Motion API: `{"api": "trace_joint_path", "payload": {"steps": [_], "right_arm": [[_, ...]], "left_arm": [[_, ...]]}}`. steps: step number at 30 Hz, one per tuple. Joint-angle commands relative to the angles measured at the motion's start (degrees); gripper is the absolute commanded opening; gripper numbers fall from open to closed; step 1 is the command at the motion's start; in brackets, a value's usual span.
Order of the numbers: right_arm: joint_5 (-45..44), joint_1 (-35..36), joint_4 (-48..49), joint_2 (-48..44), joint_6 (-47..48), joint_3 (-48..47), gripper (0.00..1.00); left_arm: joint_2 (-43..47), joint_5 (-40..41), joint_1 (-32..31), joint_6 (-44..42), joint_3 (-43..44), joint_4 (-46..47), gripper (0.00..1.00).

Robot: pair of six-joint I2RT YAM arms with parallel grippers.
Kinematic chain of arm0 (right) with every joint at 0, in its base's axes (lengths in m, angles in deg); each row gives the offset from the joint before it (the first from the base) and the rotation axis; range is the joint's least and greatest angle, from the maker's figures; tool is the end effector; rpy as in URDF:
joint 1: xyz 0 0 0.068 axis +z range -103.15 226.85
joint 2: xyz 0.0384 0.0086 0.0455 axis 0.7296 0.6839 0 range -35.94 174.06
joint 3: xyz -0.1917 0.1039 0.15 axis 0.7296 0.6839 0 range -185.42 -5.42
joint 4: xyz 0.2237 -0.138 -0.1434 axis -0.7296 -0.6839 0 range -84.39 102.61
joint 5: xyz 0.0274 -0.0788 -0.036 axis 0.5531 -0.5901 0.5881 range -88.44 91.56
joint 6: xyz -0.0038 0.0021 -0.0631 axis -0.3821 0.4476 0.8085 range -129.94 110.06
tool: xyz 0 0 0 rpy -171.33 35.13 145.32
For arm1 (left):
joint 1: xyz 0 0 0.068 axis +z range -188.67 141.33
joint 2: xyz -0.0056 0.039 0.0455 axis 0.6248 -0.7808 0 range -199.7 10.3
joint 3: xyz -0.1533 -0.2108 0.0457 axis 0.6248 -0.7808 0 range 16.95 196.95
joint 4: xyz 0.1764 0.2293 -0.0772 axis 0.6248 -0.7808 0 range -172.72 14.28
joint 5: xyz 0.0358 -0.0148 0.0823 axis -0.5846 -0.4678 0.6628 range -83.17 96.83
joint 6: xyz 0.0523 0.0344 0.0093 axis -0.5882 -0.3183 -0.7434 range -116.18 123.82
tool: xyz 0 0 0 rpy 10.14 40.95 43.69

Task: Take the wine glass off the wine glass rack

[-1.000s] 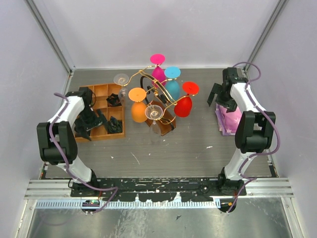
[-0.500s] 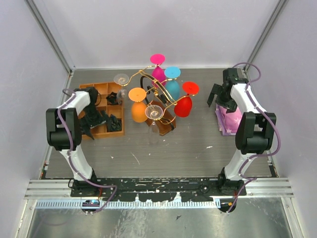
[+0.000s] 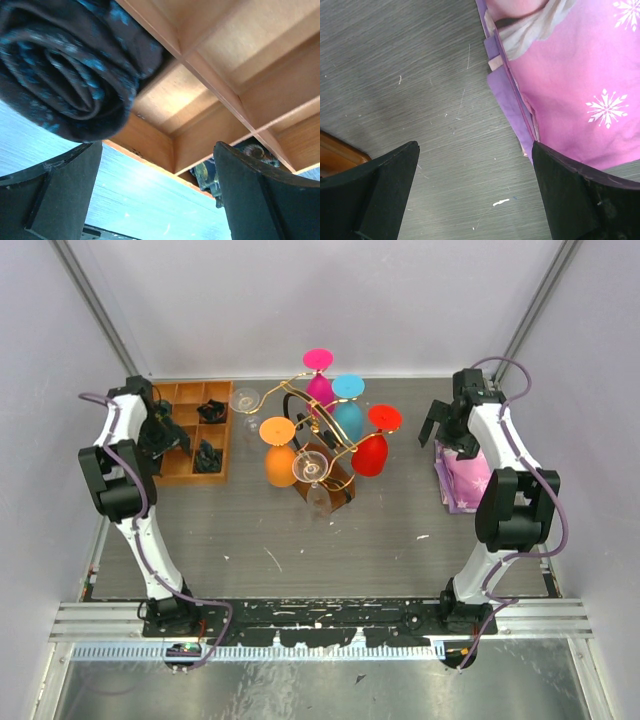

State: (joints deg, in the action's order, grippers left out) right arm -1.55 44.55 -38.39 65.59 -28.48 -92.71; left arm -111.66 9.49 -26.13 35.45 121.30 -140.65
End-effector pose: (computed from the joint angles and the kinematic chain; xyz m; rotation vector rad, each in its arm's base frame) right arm 0.4131 -0.0192 0.2407 0.5056 2.6589 0.0109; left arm 0.4497 0.1023 0.1797 -1.1340 2.7829 0.0364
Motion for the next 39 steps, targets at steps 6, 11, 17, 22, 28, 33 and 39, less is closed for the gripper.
{"api": "trace_joint_path", "payload": {"steps": [6, 11, 17, 22, 28, 33, 39], "right_arm": [[-2.41, 0.28, -1.02, -3.48, 0.30, -3.34, 1.00], [-1.81, 0.37, -0.75, -4.43, 0.13, -3.73, 1.00], [-1.72, 0.46, -1.68, -4.17, 0.68, -4.89, 1.00], [-1.88, 0.46, -1.99, -5.05, 1.05, -4.65, 1.00], [-1.24, 0.55, -2.87, -6.00, 1.15, -5.64, 1.00], [-0.70, 0.55, -3.66, -7.65, 2.27, -8.67, 1.00], [3.59, 1.26, -1.33, -11.02, 3.00, -12.30, 1.00]], "left_arm": [[2.04, -1.74, 2.57, 0.98, 2.43, -0.45, 0.99], [8.38, -3.01, -5.08, 0.01, -7.04, 2.55, 1.00], [7.96, -6.85, -8.12, 1.29, -12.56, 3.91, 0.99], [1.83, -3.06, -8.58, 0.54, -9.73, 1.20, 1.00], [-4.79, 2.15, -6.89, 0.46, -3.87, -1.62, 0.99], [-7.31, 3.61, -1.47, 1.28, 0.92, -2.71, 0.99], [-5.67, 1.02, 2.83, 2.06, 4.19, -2.53, 1.00]]}}
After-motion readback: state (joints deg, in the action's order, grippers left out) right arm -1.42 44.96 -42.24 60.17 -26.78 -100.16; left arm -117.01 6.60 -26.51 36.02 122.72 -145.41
